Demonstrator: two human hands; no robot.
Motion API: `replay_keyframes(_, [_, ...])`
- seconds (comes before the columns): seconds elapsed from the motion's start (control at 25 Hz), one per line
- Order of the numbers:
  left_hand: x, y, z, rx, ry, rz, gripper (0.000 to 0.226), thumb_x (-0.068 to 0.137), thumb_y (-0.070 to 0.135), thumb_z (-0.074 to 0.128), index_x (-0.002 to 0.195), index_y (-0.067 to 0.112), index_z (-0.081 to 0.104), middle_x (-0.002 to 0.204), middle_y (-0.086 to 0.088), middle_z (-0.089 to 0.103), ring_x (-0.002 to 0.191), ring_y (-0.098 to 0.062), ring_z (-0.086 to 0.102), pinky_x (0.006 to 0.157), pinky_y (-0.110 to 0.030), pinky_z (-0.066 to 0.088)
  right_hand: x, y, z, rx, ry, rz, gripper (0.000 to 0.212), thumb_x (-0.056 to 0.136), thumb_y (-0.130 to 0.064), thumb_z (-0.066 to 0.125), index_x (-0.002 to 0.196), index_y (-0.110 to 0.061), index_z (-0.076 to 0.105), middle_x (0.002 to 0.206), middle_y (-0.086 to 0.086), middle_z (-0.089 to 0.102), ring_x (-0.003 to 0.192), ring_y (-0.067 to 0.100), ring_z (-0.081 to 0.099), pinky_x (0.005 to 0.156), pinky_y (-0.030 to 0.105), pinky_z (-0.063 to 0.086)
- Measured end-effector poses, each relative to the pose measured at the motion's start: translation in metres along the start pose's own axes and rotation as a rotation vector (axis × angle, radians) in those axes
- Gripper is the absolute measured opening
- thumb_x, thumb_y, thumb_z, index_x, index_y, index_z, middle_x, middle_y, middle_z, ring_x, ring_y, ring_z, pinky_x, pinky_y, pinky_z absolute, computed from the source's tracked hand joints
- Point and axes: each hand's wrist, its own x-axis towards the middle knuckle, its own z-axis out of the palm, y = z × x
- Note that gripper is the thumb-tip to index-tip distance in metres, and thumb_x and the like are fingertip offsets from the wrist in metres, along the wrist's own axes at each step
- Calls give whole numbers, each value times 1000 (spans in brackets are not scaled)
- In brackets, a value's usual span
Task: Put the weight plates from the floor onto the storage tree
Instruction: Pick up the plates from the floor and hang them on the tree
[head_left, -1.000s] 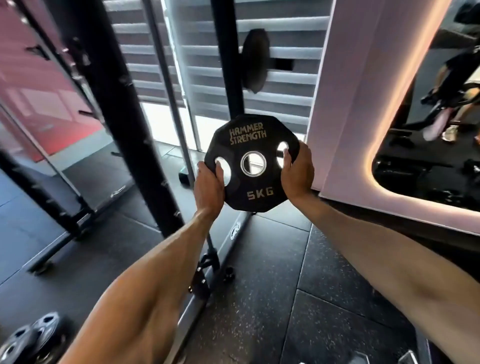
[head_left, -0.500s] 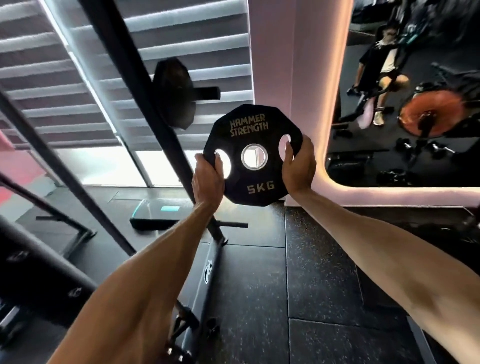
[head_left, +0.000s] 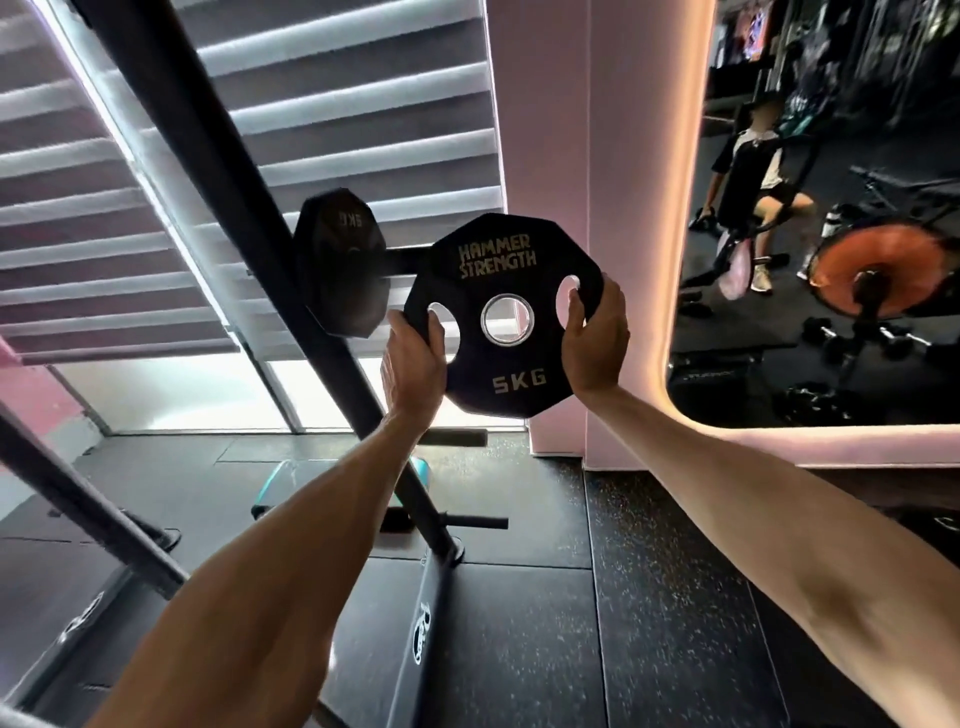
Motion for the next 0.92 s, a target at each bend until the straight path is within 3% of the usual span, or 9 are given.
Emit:
replay_keyframes(0.08, [15, -1, 10, 10, 42, -7, 36, 103, 37, 42, 107, 1, 43, 90, -18, 67, 78, -39, 66, 56, -37, 44, 17, 9, 20, 42, -34, -4, 36, 102, -25, 50, 134, -7, 52, 127, 9, 61, 114, 23, 59, 93, 23, 47])
replay_keyframes(0.24, [46, 2, 37, 84, 120, -59, 35, 103, 35, 43, 109, 0, 44, 98, -22, 68, 88, -45, 64, 61, -35, 39, 58, 28, 56, 162, -102, -15, 35, 102, -22, 49, 134, -6, 53, 129, 10, 60, 113, 19, 58, 83, -7, 30])
replay_keyframes(0.4, [71, 5, 60, 179, 216, -150, 37, 102, 39, 41, 112, 4, 43, 104, -20, 68, 94, -44, 64, 71, -44, 50, 96, 47, 101, 245, -211, -35, 33, 103, -24, 48, 130, -7, 53, 124, 8, 61, 108, 21, 60, 82, 9, 37])
replay_keyframes(0.52, [89, 1, 72, 253, 280, -205, 38, 101, 40, 42, 112, 4, 42, 104, -22, 67, 96, -45, 64, 75, -48, 52, 113, 61, 137, 294, -281, -77, 31, 102, -22, 49, 128, -5, 53, 119, 9, 62, 106, 21, 59, 81, 12, 35])
replay_keyframes(0.76, [110, -8, 94, 317, 407, -256, 37, 101, 37, 44, 114, 2, 42, 109, -19, 67, 98, -41, 65, 73, -42, 50, 135, 78, 204, 383, -382, -108, 28, 102, -22, 49, 124, -5, 54, 113, 9, 63, 105, 25, 61, 82, 22, 39])
replay_keyframes(0.92, [109, -6, 101, 362, 462, -265, 35, 101, 37, 43, 112, 4, 42, 106, -15, 69, 96, -39, 66, 72, -40, 50, 139, 85, 220, 414, -423, -125, 28, 102, -22, 48, 121, -2, 54, 111, 11, 63, 104, 27, 61, 81, 20, 35])
